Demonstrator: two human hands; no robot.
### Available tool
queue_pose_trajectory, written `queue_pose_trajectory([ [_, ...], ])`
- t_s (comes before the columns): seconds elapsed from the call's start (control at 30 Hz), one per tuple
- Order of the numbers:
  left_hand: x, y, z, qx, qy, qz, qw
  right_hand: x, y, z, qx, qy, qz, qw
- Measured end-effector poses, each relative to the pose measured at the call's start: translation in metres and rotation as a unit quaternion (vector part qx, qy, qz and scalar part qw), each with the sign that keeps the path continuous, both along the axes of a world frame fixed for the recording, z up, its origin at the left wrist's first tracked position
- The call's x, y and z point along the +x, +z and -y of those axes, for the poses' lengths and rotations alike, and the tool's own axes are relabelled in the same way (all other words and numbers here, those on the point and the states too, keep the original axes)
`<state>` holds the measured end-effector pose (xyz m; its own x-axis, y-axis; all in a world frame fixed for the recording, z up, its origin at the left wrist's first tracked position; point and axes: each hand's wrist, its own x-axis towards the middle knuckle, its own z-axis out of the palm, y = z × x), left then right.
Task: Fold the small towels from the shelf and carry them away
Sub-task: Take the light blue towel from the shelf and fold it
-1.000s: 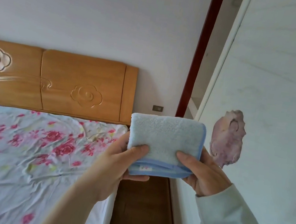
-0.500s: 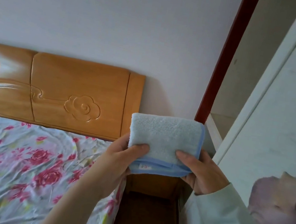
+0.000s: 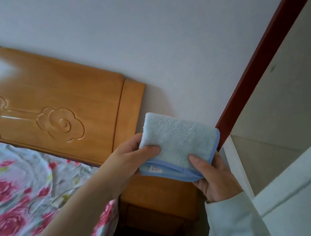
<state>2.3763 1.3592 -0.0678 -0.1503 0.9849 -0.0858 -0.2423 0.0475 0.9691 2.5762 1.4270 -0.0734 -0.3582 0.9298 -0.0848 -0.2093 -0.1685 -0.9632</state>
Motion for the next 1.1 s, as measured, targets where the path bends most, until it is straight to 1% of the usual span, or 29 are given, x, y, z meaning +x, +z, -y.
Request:
queue_pose_trajectory([
  [0.1, -0.02, -0.008, -0.063, -0.003, -0.012, 0.011, 1.0, -0.018, -0.012, -0.062, 0.0, -0.012, -0.003, 1.0],
  [0.17, -0.035, -0.012, -0.107, -0.011, -0.012, 0.018, 1.0, -0.033, -0.021, -0.104, -0.005, -0.02, 0.013, 1.0],
  [0.33, -0.063, -0.027, -0.209, -0.032, 0.001, 0.01, 0.999, -0.064, -0.043, -0.202, -0.022, -0.034, 0.022, 0.999],
  [0.57, -0.085, -0.075, -0.32, -0.09, 0.01, 0.019, 0.996, -0.083, -0.094, -0.315, -0.067, -0.025, 0.043, 0.997],
  [0.73, -0.094, -0.135, -0.386, -0.129, 0.049, 0.006, 0.99, -0.093, -0.156, -0.386, -0.098, -0.011, 0.067, 0.993],
  [0.83, -0.098, -0.175, -0.414, -0.155, 0.062, -0.022, 0.986, -0.101, -0.2, -0.415, -0.118, -0.001, 0.087, 0.989],
  [0.97, -0.108, -0.235, -0.442, -0.182, 0.089, -0.063, 0.977, -0.114, -0.261, -0.438, -0.141, -0.002, 0.104, 0.985],
  [1.1, -0.117, -0.303, -0.468, -0.204, 0.121, -0.082, 0.968, -0.124, -0.324, -0.457, -0.15, 0.019, 0.117, 0.982],
])
